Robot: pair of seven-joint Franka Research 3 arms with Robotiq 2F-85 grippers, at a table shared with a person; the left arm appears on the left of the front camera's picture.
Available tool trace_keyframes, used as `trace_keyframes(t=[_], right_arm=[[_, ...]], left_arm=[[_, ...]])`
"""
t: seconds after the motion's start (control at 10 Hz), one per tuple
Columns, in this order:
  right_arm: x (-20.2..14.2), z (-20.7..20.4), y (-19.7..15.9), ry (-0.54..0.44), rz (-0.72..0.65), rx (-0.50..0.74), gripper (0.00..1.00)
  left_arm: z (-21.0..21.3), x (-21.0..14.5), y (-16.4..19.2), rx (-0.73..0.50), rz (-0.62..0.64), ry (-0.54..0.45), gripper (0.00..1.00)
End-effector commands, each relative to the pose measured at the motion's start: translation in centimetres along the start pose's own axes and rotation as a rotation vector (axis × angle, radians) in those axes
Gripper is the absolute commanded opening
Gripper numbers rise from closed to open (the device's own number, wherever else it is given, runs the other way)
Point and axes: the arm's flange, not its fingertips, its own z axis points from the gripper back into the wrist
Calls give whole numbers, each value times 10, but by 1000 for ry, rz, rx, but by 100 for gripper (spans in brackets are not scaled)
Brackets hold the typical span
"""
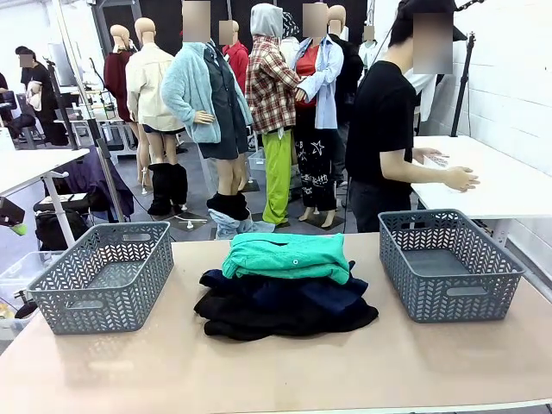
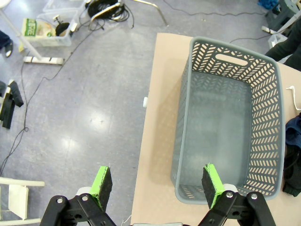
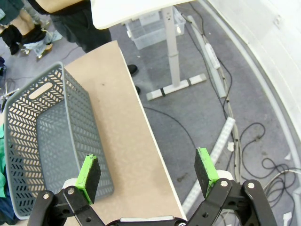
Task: Sort the tops and bottoms.
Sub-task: Lift clothes from the center of the table with your left hand.
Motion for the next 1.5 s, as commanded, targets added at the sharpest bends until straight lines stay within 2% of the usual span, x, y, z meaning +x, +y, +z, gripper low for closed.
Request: trace_keyframes(t=[0.0,1.4], right_arm=[[-1,0,-2,1,5,6,100],[-1,0,-2,1,5,6,100]], left_arm=[[0,-2,1,8,-9,-6,100],[0,-2,1,8,-9,-6,100]])
